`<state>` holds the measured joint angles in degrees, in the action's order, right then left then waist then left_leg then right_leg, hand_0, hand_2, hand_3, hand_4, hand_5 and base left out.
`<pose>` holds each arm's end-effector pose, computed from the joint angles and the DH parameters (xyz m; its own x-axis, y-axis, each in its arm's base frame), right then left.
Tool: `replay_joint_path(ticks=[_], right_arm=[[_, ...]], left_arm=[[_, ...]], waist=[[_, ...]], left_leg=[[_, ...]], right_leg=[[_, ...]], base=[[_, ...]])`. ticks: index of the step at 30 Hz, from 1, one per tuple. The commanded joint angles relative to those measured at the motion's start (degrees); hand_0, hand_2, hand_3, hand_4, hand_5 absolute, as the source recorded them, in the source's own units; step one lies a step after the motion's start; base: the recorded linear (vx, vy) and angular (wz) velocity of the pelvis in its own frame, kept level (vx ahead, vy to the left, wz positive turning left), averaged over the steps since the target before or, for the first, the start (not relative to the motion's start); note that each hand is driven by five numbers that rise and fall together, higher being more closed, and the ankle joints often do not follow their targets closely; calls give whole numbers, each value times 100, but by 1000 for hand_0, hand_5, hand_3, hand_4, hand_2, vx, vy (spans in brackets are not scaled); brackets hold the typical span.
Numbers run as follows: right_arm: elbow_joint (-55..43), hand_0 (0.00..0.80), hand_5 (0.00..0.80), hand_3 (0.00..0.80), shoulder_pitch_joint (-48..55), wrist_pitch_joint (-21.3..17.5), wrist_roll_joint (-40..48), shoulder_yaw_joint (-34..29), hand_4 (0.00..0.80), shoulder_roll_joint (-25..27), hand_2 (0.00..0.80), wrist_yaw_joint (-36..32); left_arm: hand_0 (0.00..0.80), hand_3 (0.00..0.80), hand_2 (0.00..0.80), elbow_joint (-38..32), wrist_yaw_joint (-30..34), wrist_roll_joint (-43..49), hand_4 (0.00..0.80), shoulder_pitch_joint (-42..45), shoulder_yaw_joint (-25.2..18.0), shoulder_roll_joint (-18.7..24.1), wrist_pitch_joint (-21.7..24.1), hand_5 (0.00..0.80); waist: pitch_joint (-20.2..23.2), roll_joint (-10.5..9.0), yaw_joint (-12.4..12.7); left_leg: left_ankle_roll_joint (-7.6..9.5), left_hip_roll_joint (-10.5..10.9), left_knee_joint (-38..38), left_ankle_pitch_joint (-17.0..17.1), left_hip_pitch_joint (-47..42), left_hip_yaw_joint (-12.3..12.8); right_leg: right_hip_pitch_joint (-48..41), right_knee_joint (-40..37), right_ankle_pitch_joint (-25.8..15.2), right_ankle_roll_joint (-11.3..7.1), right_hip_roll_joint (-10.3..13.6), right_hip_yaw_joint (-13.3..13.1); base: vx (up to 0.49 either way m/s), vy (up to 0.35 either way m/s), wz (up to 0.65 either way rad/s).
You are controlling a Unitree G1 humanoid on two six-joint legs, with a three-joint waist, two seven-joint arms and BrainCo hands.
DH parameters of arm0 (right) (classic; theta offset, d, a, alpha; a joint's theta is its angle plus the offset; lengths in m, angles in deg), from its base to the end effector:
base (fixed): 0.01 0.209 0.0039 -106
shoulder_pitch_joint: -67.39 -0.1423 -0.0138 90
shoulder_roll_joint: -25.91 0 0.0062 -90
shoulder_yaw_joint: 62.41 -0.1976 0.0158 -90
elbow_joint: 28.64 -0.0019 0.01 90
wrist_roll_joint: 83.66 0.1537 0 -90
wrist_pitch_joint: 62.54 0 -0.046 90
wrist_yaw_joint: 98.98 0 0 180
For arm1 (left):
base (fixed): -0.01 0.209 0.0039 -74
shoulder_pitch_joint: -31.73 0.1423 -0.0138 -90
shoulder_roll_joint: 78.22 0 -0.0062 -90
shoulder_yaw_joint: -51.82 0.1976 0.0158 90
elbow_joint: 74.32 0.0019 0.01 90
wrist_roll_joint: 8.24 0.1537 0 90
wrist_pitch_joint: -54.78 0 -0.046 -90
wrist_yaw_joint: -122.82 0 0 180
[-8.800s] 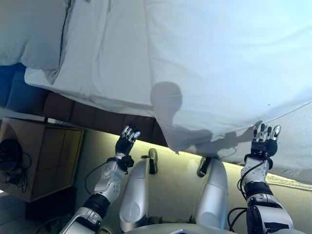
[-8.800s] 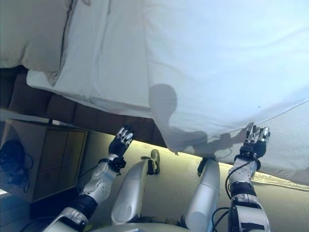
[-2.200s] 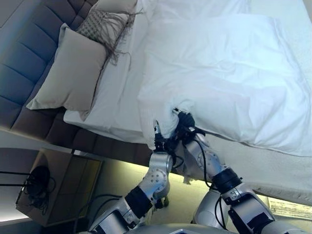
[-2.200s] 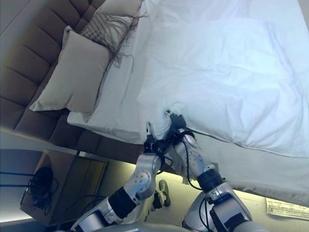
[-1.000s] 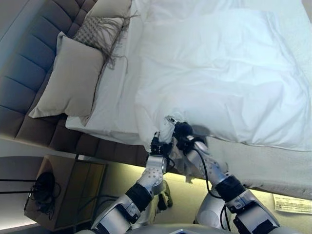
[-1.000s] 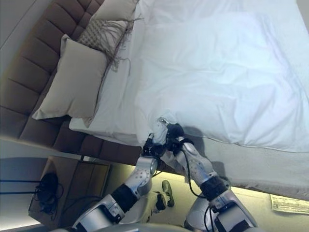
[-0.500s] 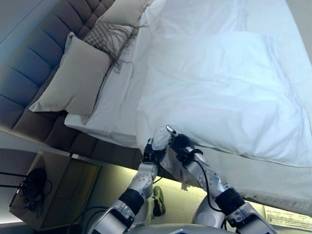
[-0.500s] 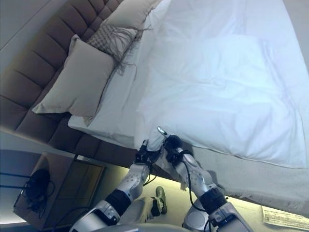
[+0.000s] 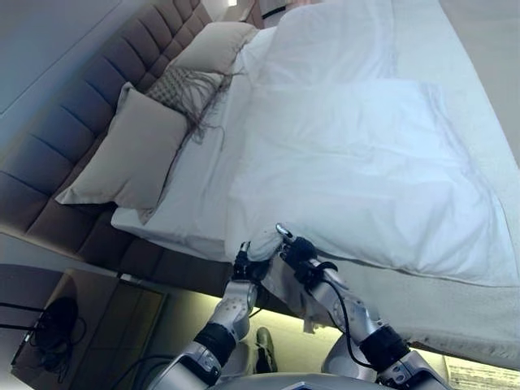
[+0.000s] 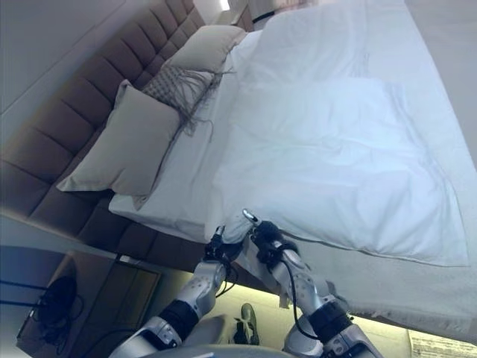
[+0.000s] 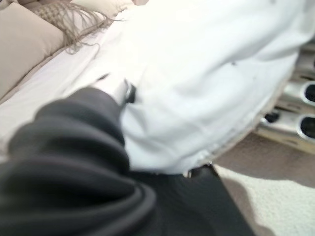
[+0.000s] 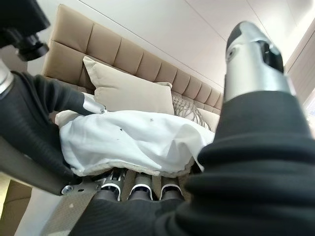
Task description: Make the bed neatly
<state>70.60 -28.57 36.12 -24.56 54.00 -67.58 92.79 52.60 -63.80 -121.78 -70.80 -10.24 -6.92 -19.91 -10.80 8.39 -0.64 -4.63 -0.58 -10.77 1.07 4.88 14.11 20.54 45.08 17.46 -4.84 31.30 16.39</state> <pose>0.2154 -0.0987 -0.0020 0.8445 0.3529 -0.4029 -0.0239 0.7763 0.6299 0.2187 0.0543 -0.0516 0.7844 -0.2065 -0.5849 -0.6081 -0.0699 -0.7908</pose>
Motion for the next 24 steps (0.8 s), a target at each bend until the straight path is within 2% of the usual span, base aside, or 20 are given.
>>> replay_joint_path(ticks=[1,6,14,24], right_arm=[[-642,0,0,0,-332,-596,-82,-405,0,-119,0,181],[-569,0,0,0,-287,-545,-196,-743,0,247,0,419],[-88,0,0,0,204,-512,369,-1655,0,842,0,-353],[-243,0,0,0,330,-258,453,-1803,0,923,0,-416]], left_arm=[[800,800,800,-377,467,54,800,64,-379,-1174,56,800],[800,800,800,-534,656,54,800,-19,-467,-1130,87,800],[800,800,800,-696,657,54,800,34,-747,-919,51,800],[800,800,800,-562,764,54,800,25,-830,-956,61,800]], waist=[[-95,2,-5],[-318,4,-161],[-483,-77,-365],[-521,40,-519]], left_leg=[[247,-131,-625,128,598,-169],[231,-205,-665,172,892,-116],[186,-354,-694,264,943,-28],[159,-300,-564,347,856,-12]], right_leg=[[-629,-2353,-2337,-447,64,-13],[-190,-2316,-2379,-432,-28,-267],[-52,-2287,-2430,-443,-97,-362],[-51,-2269,-2372,-403,-130,-450]], base=[[-230,-27,-1],[-164,-27,-6],[13,-25,-9],[43,52,-8]])
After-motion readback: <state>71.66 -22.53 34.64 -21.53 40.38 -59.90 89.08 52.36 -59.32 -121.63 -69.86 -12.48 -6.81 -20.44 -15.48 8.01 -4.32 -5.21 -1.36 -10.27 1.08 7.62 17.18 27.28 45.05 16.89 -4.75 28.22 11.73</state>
